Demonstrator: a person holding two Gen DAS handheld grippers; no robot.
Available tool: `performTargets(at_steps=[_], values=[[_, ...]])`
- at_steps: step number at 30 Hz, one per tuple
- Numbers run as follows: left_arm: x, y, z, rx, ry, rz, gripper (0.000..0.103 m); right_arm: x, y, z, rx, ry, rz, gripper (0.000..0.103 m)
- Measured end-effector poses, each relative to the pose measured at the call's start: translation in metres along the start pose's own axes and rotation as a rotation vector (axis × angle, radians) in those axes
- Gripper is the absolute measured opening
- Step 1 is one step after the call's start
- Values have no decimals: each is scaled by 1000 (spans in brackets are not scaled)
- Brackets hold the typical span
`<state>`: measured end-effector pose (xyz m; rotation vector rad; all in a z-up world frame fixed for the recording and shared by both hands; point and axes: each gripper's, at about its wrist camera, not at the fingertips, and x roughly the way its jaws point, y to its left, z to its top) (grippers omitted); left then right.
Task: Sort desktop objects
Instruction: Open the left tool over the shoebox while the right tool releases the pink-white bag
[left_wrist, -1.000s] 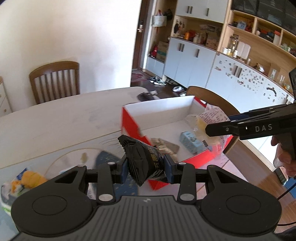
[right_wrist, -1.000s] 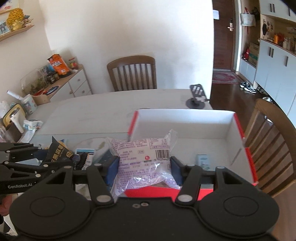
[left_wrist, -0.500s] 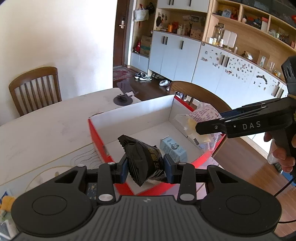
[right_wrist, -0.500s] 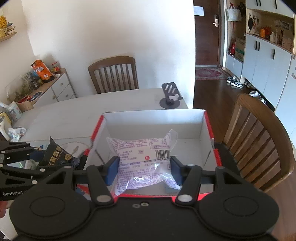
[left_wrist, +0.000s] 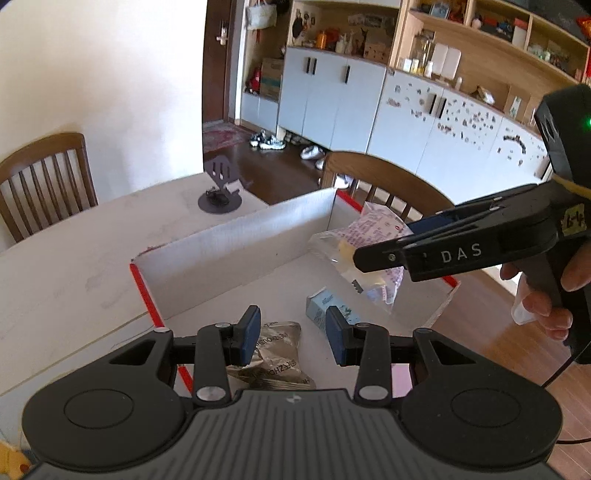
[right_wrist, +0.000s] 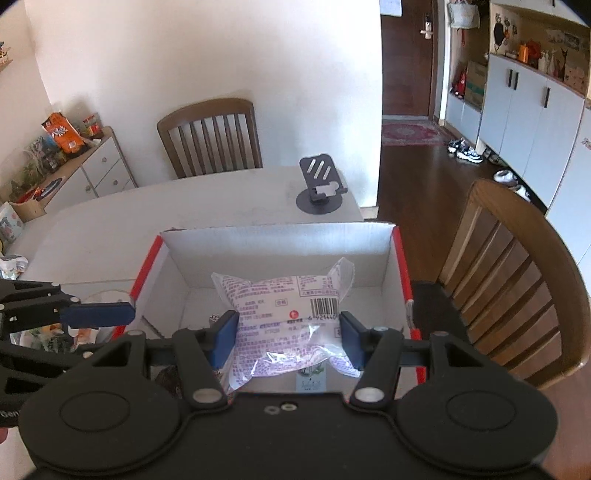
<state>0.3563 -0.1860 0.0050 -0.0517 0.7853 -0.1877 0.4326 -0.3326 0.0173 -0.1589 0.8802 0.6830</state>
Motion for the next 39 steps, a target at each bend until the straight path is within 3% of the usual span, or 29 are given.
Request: performTargets(at_steps=[8, 17, 28, 39], values=[[30, 8, -6, -19, 76, 11, 37, 58, -6, 8, 1, 89, -26, 58], [33, 9, -15, -49, 102, 4, 37, 105, -8, 13, 21, 171, -56, 59], [29, 5, -19, -61, 113, 2, 37, 118, -10, 22, 35, 201, -58, 60], [26, 5, -17, -68, 96, 10, 37, 86, -12, 21, 56, 153, -12, 69]])
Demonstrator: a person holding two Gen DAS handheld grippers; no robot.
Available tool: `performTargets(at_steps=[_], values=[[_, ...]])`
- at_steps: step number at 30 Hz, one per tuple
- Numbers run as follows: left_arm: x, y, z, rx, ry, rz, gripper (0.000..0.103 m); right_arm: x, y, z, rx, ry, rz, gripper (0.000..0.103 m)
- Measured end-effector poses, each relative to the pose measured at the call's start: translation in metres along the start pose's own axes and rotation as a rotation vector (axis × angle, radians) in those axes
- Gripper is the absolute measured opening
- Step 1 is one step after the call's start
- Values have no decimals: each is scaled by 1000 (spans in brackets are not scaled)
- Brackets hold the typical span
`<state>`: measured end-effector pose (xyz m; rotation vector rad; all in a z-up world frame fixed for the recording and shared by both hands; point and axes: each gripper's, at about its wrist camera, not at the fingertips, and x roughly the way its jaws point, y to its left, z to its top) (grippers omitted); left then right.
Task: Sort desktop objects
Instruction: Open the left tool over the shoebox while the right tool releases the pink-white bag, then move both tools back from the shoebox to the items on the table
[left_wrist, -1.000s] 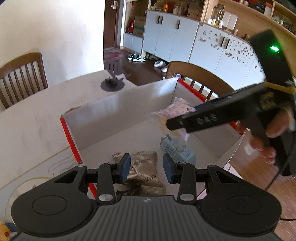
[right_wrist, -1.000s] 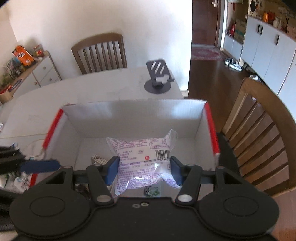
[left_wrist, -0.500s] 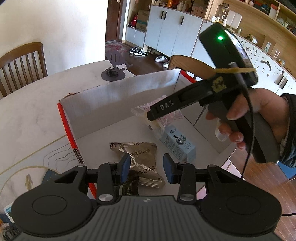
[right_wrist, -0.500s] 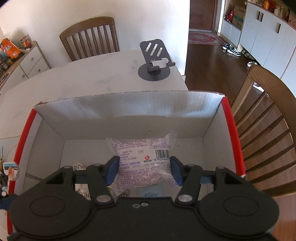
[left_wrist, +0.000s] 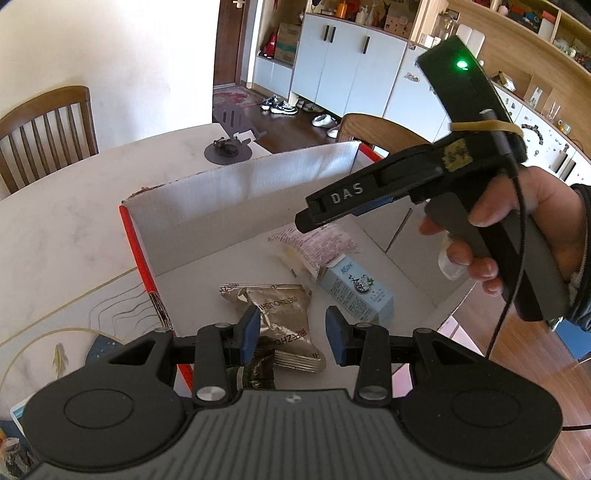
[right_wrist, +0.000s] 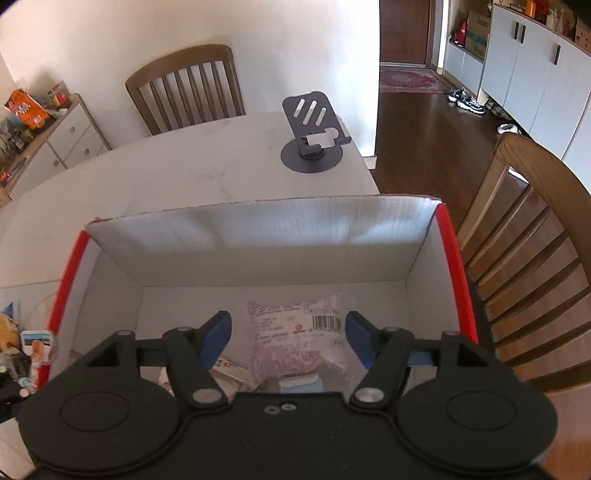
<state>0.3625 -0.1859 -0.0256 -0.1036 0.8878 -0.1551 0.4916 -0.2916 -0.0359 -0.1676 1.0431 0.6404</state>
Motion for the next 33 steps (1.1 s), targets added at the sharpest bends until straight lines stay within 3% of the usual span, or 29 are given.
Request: performTargets(at_steps=[17, 33], values=[[-25, -6, -8, 1, -37, -20, 37, -63, 20, -31, -28, -45, 65, 69], [-56, -7, -29, 5, -64, -65, 38, -97, 36, -61, -15, -104, 51, 71]])
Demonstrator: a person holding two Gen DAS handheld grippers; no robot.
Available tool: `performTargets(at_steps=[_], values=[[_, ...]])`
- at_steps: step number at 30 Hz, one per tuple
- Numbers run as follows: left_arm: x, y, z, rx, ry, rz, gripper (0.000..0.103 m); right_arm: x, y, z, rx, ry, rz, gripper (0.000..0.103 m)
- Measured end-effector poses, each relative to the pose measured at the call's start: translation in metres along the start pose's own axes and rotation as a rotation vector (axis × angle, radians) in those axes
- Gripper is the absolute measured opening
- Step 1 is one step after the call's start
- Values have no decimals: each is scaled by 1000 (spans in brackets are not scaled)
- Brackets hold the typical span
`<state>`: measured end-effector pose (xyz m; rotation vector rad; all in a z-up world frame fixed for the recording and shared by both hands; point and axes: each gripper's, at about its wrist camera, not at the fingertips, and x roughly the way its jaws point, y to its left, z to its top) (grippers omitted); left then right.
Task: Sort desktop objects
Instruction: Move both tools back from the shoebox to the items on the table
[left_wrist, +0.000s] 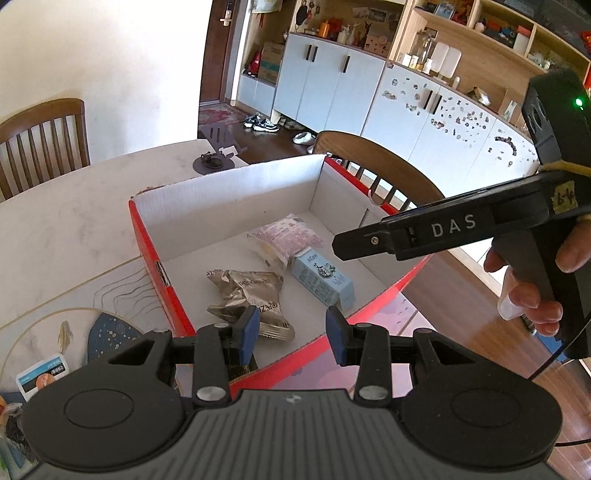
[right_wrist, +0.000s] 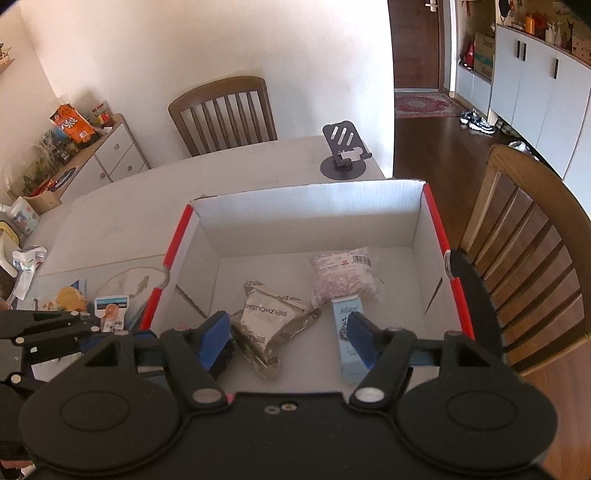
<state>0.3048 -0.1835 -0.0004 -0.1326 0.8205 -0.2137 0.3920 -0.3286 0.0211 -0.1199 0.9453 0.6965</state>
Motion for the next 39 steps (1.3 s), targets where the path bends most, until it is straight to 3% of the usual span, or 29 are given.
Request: performTargets(at_steps=[9, 13, 21, 24, 32, 36, 39], values=[[-24, 12, -12, -17, -32, 2, 43, -14, 19, -14, 1, -37, 8, 72], [-38, 20, -19, -22, -59, 19, 58, -19, 34, -19, -8, -59, 20, 74], [-65, 44, -34, -51, -85, 50, 67, -28, 69, -27, -24, -111, 78, 84], [-74, 56, -39, -77, -85, 73, 77, -30, 83, -31, -40, -126, 88, 86], [-99, 85, -59, -109, -93, 112, 87, -26, 122, -44, -72, -130, 92, 87], [-112, 99, -71, -116, -107, 129, 103, -22, 140, -51, -85, -123, 90, 87], [-124, 110, -81, -121, -137, 144, 103, -18, 155, -56, -106, -122, 85, 87]])
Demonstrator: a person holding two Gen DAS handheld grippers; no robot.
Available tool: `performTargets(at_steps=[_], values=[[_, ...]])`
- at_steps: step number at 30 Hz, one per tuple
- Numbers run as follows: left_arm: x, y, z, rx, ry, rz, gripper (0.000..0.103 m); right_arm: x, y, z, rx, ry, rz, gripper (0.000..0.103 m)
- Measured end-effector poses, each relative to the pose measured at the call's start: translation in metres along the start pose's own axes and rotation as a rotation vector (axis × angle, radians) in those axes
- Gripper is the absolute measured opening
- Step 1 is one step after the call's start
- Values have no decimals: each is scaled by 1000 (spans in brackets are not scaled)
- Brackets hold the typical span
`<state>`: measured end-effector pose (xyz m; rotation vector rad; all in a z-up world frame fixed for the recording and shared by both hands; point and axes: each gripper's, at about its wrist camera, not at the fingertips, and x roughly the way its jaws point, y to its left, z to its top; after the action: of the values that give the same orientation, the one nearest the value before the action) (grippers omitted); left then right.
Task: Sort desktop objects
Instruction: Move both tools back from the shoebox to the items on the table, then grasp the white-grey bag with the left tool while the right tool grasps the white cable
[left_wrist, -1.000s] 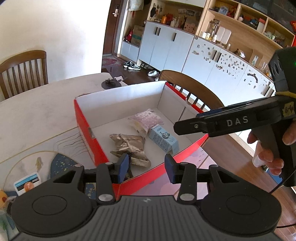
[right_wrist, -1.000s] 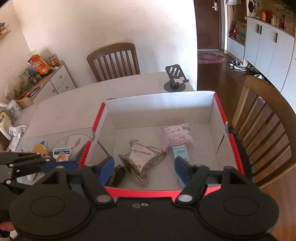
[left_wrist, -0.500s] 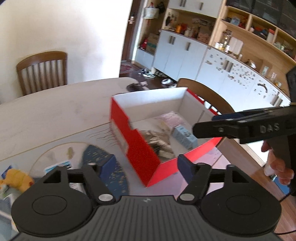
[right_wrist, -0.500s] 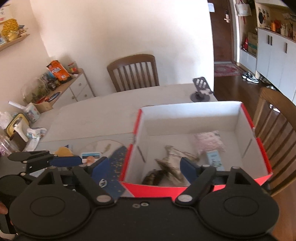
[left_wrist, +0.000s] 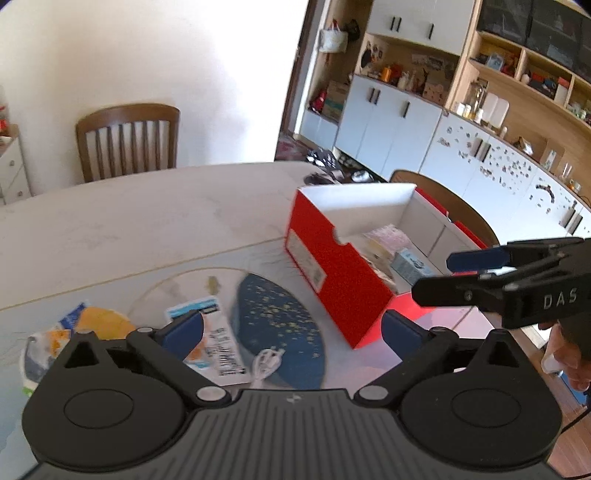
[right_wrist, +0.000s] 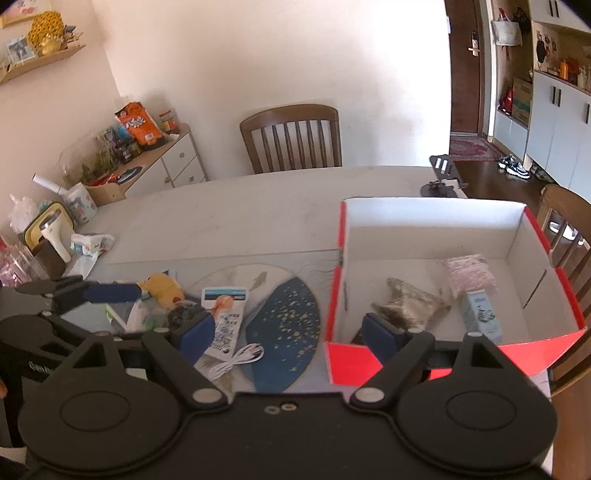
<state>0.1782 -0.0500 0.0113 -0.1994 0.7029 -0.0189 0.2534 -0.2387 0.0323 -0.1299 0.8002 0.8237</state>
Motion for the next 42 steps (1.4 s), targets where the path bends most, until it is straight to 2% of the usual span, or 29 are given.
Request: performTargets(at_steps=[6, 10, 14, 22, 35, 42], values=[[-17, 30, -15, -26, 9, 40, 103, 12, 29, -12, -39, 15, 5, 87], [-23, 56, -24, -80, 55, 35, 103, 24, 42, -21, -36, 38, 2, 87], [-30, 76, -30, -110, 40, 97, 103, 35, 53, -29, -40, 56, -10, 87], [-32, 101, -36, -127, 43, 139, 103, 60, 76, -44, -71, 94, -31, 85], [-21, 138, -39, -92, 35, 207, 103, 95, 86, -50, -74, 143, -40, 84], [-13, 169, -30, -167, 66, 251, 103, 113, 87, -50, -64, 165, -53, 83]])
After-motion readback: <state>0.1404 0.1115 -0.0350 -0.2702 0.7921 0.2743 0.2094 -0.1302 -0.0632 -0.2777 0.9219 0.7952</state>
